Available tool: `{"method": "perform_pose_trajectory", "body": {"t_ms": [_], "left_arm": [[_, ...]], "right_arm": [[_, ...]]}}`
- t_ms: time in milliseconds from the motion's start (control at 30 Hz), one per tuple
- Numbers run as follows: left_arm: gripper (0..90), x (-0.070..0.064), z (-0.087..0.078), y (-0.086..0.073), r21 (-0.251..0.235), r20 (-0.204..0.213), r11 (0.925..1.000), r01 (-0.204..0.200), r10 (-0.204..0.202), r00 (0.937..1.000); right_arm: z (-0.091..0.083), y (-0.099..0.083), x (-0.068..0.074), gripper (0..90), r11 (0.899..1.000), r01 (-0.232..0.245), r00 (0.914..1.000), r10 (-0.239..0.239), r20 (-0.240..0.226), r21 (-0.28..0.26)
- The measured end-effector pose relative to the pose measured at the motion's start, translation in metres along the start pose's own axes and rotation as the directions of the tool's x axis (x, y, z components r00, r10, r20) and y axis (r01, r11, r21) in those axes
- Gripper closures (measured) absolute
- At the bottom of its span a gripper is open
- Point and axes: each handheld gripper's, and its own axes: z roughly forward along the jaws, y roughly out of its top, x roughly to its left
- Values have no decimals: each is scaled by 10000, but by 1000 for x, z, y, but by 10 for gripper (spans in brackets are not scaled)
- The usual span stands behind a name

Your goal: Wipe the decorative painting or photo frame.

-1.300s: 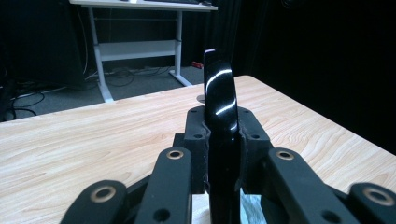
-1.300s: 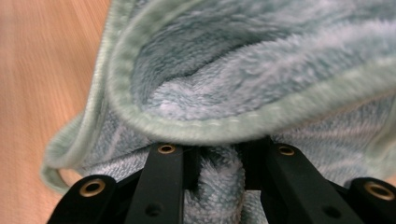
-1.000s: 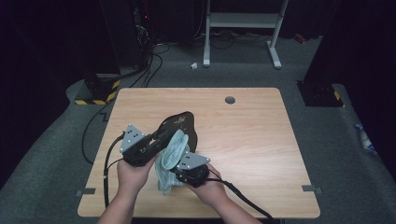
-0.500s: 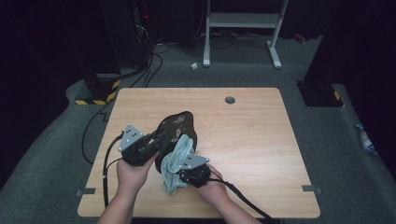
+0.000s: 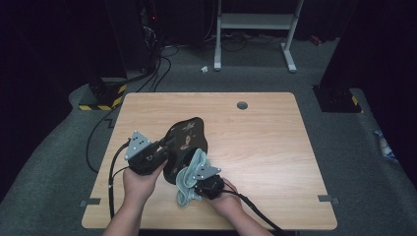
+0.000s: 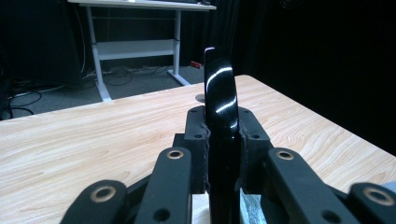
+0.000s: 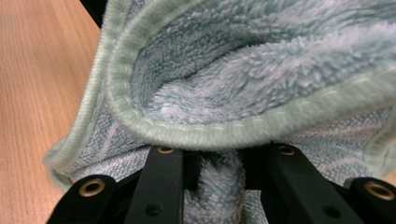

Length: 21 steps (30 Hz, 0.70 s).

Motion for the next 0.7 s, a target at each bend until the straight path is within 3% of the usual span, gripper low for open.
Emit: {"method": "perform_pose_trajectory", "body": {"t_ms": [400,533,700], "left_arm": [[758,-2,-1,1,105,-189,9995,-307,309,9993],[633,-1,-2,0,244,-240,9994,-236,242,9994],[571,-2,-4,-10,417,-200,9987,-289,297,9994]], "right_arm": [[0,-3,-2,744,10000,20,10000,-20,14,-2],[-1,-4,-2,738,10000,69,9999,-70,104,18],[-3,-3,-1,737,9998,202,9996,-203,221,41]]}}
